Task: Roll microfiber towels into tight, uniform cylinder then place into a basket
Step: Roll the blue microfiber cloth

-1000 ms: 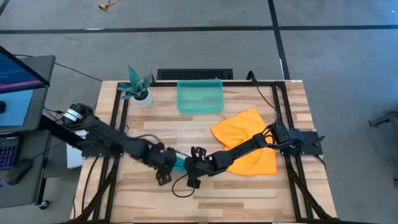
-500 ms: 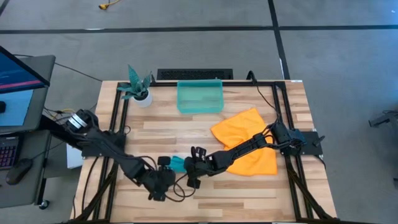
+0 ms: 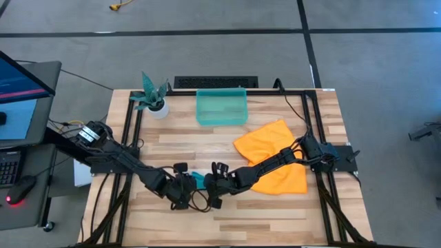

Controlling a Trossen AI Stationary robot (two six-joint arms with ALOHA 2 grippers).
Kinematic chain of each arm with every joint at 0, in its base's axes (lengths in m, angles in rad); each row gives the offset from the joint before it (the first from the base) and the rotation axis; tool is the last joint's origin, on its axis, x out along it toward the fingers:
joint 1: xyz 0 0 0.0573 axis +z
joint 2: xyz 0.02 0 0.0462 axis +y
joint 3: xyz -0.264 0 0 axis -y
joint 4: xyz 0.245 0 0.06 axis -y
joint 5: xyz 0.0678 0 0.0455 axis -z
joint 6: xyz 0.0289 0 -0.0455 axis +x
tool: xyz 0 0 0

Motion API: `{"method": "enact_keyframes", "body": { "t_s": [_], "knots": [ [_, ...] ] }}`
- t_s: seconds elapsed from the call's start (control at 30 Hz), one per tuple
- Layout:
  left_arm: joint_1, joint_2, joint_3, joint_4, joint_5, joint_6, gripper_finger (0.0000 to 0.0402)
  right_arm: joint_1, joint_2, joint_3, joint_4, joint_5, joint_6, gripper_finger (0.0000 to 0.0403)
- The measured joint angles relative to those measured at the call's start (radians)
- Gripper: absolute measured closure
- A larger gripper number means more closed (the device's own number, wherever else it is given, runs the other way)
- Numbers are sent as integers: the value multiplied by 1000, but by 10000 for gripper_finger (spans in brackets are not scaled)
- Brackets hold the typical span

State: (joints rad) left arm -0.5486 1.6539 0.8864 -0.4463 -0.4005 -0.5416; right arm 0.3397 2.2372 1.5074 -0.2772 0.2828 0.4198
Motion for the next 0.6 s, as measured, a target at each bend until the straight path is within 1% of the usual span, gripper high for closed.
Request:
{"method": "enact_keyframes", "body": {
  "t_s": [0.1, 0.3, 0.47, 0.6],
  "knots": [
    [2, 0, 0, -1, -26, -1, 249, 0, 0, 0, 0, 0, 0, 283],
    [8, 0, 0, -10, -30, -43, 249, 0, 0, 0, 1, 0, 0, 283],
    [51, 23, 0, -12, -29, -108, 249, -1, 0, 0, 1, -16, 1, 283],
    [94, 72, 4, -4, 27, -131, 249, -2, 0, 0, 2, -16, 1, 283]
  ]
}}
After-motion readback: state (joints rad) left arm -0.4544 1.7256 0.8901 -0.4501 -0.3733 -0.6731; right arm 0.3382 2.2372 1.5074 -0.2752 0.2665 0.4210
